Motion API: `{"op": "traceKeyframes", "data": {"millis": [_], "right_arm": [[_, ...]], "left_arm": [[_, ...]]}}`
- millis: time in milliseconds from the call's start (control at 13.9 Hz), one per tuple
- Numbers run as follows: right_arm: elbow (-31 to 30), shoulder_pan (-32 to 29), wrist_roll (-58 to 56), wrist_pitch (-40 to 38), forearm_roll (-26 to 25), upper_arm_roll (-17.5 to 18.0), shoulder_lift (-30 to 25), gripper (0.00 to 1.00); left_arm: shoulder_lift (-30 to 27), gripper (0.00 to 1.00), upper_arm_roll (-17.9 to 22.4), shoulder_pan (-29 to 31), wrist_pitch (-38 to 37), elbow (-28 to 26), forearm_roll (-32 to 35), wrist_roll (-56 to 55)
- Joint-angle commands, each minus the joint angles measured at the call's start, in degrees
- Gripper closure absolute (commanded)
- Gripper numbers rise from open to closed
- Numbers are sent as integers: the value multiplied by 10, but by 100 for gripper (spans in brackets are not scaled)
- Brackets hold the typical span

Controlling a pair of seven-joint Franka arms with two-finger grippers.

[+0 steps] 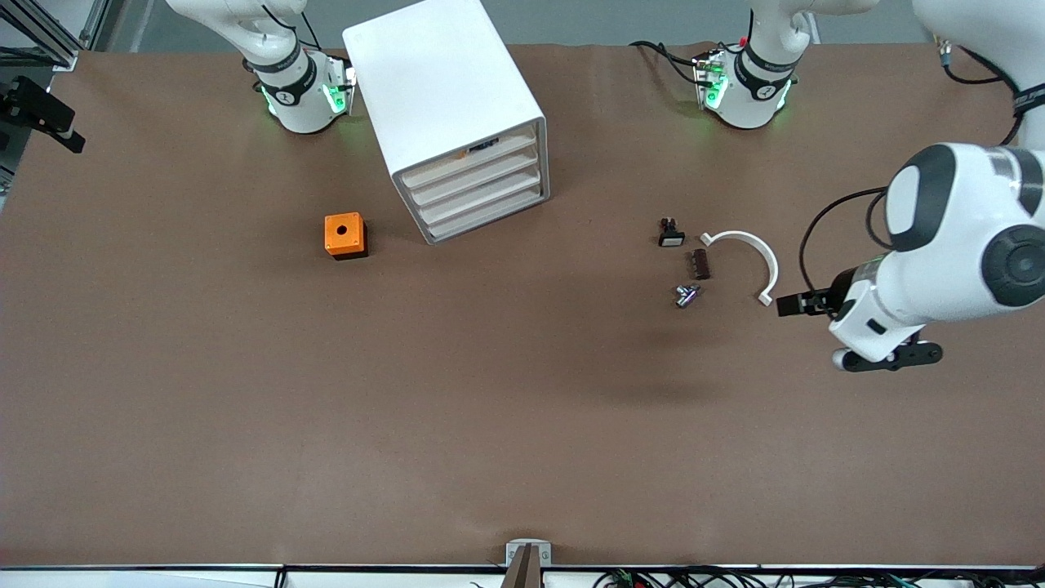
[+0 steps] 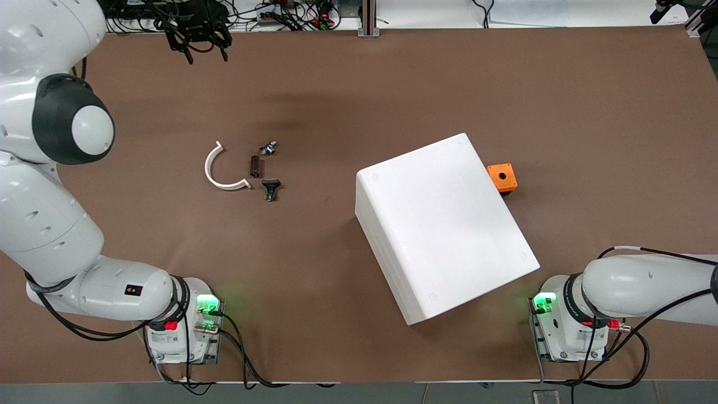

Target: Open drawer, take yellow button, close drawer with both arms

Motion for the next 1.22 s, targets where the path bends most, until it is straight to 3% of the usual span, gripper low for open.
{"op": "traceKeyframes", "data": {"millis": [0,359,718,1149], "right_arm": [[-2,-2,-4,0,-4,3,-3,0],[-2,-2,-4,0,-4,3,-3,0],[-2,-3,-4,-1,-4,3,-3,0],[-2,-2,-4,-1,-4,2,-3,0]], "left_arm": [[2,0,-1,-25,-5,5,14,-55],[10,0,-1,-101,-49,18,-3,-252],[41,0,0,-141,-95,43,-104,-405],[91,0,-1,-175,-101,44,-205,-562]]}}
